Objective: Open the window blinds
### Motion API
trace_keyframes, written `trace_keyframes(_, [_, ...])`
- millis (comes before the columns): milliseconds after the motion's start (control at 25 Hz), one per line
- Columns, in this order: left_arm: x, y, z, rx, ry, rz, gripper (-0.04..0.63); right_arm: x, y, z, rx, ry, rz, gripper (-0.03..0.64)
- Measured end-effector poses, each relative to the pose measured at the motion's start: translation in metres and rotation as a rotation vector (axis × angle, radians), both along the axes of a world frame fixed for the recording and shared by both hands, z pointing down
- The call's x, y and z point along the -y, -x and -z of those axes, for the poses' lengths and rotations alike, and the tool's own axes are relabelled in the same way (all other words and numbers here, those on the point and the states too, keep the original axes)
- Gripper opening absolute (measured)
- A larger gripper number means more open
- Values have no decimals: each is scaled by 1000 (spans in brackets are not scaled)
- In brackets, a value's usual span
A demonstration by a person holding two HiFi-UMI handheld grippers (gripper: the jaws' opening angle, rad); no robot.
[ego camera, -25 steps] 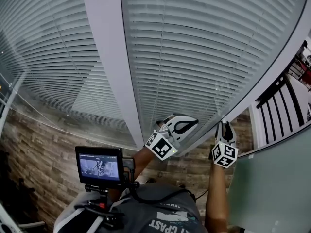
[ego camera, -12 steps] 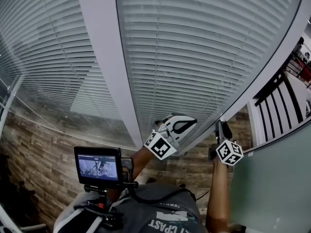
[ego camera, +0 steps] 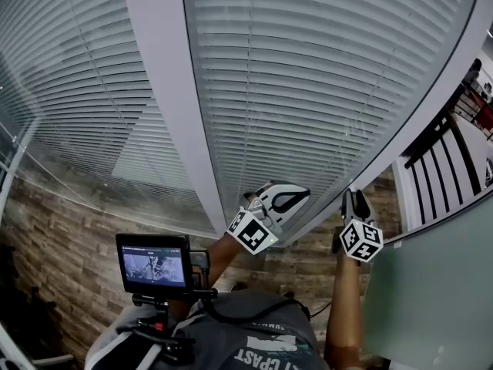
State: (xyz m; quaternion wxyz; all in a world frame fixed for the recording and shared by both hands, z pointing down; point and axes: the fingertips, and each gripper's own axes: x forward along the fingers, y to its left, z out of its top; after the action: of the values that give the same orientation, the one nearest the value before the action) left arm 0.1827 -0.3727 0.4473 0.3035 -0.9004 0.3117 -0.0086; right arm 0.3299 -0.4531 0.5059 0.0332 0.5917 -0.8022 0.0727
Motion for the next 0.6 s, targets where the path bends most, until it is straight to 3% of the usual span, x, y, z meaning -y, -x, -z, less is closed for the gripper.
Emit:
trace_keyframes(160, [-3,-1,-2,-1,-1,-1,5,4,0,-9,13,50,-21,104])
trace_keyframes(320, [-1,2,5,-7,5,1,5,3,3,-5,-177,23,-46,104])
trace_keyframes(440, [-1,2,5,-8,8,0,4,1,7,-6,-465,-16,-52,104])
trace_keyframes(600, [2,0,-2,-5,6,-6,3,2,11,-14,-1047,-113,-73,104])
